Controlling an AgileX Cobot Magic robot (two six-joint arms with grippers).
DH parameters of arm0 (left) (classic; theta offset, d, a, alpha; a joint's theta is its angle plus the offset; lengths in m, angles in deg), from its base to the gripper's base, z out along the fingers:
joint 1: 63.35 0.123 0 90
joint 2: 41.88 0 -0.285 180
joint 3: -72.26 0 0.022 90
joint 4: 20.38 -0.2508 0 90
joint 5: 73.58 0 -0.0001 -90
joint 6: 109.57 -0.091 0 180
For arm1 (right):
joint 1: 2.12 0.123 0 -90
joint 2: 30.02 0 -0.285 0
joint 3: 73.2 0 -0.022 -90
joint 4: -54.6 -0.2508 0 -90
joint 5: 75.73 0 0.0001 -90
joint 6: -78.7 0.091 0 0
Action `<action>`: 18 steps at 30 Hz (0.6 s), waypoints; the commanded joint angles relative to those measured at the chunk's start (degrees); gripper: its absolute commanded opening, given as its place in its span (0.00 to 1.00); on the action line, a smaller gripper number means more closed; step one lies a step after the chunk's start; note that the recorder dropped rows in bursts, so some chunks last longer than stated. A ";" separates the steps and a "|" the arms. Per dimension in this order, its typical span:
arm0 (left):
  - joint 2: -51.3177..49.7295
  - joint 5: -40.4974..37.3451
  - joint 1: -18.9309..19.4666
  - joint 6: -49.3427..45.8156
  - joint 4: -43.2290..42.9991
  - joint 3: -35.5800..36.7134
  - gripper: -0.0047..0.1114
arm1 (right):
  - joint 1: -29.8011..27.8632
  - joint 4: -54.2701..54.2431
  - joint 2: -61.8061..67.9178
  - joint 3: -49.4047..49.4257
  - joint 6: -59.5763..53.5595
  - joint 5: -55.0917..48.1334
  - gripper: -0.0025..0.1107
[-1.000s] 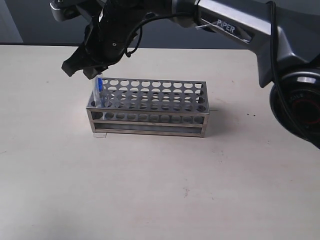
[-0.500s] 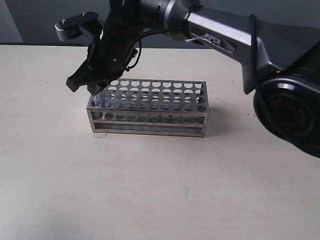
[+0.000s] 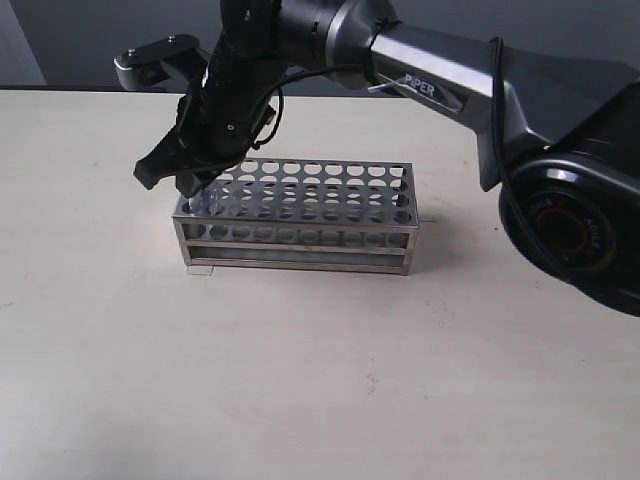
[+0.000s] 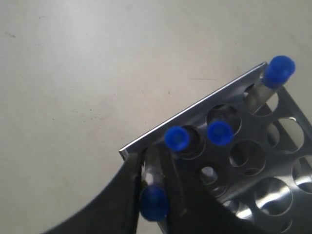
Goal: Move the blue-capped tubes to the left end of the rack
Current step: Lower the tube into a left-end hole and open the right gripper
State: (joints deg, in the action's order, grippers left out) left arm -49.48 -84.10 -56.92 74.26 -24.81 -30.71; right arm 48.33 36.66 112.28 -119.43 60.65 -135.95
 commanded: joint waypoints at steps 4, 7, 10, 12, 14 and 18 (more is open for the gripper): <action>-0.19 0.18 -0.34 0.02 0.31 0.18 0.04 | -0.06 -0.77 -0.31 -0.25 0.22 -4.67 0.15; -0.19 0.18 -0.34 0.02 0.31 0.18 0.04 | -0.06 -0.62 -0.66 -0.25 1.60 -4.90 0.34; -0.19 0.18 -0.34 0.02 0.31 0.18 0.04 | -0.06 -0.40 -2.28 -0.25 2.09 -5.01 0.36; -0.19 0.18 -0.34 0.02 0.31 0.18 0.04 | -0.06 -0.40 -3.89 -0.25 2.23 -5.39 0.36; -0.19 0.18 -0.34 0.02 0.31 0.18 0.04 | -0.06 0.06 -5.51 -0.25 2.23 -6.96 0.36; -0.19 0.18 -0.34 0.02 0.31 0.18 0.04 | -0.06 1.30 -8.69 -0.25 2.23 -9.75 0.36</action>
State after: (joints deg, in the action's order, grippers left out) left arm -49.48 -84.10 -56.92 74.26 -24.81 -30.71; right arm 48.35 37.19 105.81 -119.65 62.96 -144.47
